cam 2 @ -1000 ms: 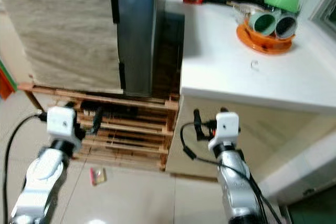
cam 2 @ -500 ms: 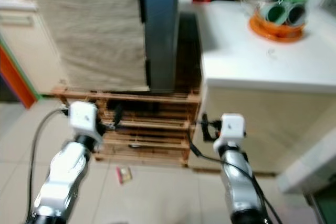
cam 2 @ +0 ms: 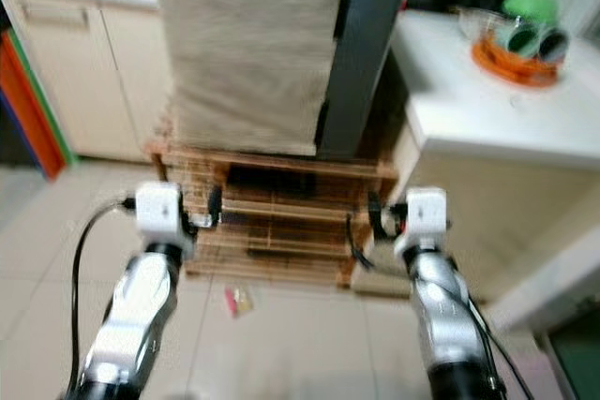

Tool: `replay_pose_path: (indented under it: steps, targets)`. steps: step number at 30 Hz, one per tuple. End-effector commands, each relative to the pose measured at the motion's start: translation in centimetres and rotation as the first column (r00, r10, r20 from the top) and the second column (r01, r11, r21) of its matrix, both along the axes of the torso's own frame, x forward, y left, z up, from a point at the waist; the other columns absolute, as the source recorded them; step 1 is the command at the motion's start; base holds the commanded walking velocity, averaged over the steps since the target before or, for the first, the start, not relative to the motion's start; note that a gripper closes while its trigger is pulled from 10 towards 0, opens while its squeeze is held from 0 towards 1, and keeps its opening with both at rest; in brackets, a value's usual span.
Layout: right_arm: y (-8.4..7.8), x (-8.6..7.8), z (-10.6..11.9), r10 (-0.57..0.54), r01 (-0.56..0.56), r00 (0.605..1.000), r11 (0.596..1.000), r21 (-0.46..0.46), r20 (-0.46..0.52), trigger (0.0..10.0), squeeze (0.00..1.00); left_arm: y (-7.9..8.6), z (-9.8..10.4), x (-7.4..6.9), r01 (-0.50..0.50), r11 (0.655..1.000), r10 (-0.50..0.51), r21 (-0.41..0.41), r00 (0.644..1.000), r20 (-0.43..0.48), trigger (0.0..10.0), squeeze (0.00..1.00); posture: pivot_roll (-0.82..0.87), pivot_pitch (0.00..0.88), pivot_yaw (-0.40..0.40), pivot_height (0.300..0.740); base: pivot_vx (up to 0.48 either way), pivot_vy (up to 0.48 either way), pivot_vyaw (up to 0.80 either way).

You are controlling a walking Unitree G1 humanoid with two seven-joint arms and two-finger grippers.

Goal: Restocking fridge

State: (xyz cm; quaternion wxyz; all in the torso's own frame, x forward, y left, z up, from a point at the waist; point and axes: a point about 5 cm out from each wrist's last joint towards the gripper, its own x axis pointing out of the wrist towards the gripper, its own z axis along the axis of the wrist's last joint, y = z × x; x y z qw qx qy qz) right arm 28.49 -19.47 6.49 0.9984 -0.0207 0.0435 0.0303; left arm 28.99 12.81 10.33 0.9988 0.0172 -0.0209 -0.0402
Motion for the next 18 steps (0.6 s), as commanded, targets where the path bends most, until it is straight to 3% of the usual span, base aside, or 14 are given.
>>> replay_pose_path:
  steps: [1,7,18]
  targets:
    - [0.6,0.4,0.6,0.019,-0.018,1.000,1.000,-0.015,0.020,10.0,0.00,0.5,-0.6,-0.1,-0.007,1.000,0.008,0.018,1.000,-0.026,10.0,0.00,-0.06,0.000,-0.088,0.740,0.000,0.480,0.00]
    - [1.5,0.0,0.8,0.035,-0.035,0.999,0.999,0.003,0.035,10.0,0.00,0.3,-0.9,0.6,0.002,0.999,0.000,0.036,0.999,-0.036,10.0,0.00,-0.08,0.000,-0.072,0.740,0.000,0.480,-0.31]
    - [0.4,-0.6,-0.1,-0.009,0.010,1.000,0.999,0.031,-0.010,10.0,0.00,1.1,-1.0,1.4,-0.008,0.998,0.010,0.059,0.999,-0.036,10.0,0.00,-0.08,0.000,-0.046,0.740,0.000,0.480,0.00]
